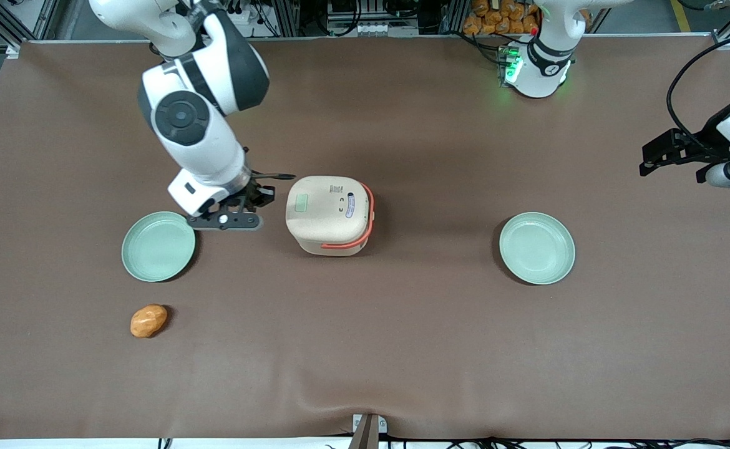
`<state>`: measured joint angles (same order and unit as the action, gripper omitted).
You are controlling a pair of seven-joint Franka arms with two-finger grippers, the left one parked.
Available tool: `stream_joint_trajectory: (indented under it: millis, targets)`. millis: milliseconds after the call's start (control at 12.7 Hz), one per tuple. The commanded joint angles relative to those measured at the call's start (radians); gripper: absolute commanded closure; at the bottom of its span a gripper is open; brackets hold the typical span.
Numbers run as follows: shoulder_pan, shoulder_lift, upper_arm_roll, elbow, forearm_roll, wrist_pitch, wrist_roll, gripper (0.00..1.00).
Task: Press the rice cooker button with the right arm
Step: 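Move the right gripper over the plate toward the rice cooker's lid button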
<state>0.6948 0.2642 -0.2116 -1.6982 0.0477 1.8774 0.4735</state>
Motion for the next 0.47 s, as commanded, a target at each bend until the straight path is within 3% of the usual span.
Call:
stream_joint_trajectory:
  millis: [0, 395]
  targets:
    - [0.028, 0.004, -0.011, -0.005, 0.000, 0.012, 0.022, 1.00]
    - [0.074, 0.023, -0.011, -0.005, -0.002, 0.049, 0.022, 1.00]
